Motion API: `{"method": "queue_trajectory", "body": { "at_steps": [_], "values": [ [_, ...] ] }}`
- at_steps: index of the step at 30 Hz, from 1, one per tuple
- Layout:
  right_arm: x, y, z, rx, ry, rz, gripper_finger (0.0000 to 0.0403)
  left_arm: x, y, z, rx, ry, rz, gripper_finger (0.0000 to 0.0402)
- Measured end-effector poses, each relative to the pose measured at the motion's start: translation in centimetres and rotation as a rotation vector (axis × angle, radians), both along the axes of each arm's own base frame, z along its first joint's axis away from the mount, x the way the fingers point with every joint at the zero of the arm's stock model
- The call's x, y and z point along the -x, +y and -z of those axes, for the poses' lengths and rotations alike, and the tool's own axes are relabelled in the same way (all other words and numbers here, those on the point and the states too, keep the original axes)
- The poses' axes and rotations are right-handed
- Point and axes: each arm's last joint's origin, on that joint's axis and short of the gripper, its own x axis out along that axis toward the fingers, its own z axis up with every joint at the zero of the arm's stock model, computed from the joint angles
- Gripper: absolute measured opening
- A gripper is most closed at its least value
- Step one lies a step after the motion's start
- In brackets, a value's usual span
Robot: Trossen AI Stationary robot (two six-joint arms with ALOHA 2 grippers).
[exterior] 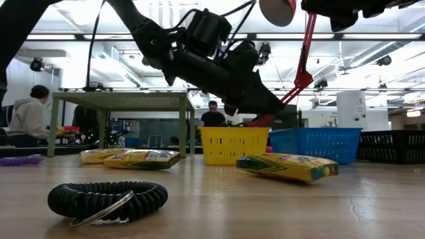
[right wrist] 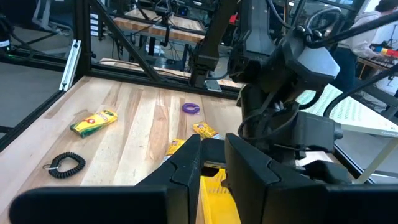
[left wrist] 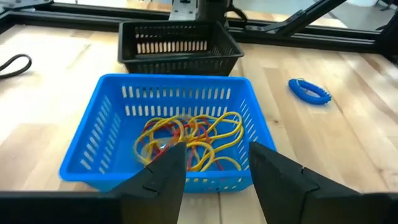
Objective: Pick & Place Office Desk Supplies
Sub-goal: Put the top left crayon box into the yellow basket
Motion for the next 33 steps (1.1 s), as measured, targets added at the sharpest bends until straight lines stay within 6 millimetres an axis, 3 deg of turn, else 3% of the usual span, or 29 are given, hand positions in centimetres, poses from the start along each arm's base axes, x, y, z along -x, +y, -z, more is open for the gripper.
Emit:
{"method": "queue_trajectory", "body": {
  "at_steps": [19, 26, 33],
  "values": [
    [0.0, 0.0, 0.0, 0.0, 0.0, 0.0, 0.0068, 0.0, 0.1, 0.0, -0.007, -0.001, -0.008, 0.018],
    [0.0, 0.0, 0.0, 0.0, 0.0, 0.0, 0.0068, 0.0, -1.8, -1.3, -0.003, -0.082, 0.248, 0.0182],
    [0.0, 0.0, 0.0, 0.0, 0.0, 0.0, 0.0068, 0.9, -3.1, -1.9, 0.017, 0.052, 0.166, 0.0184]
  ]
}}
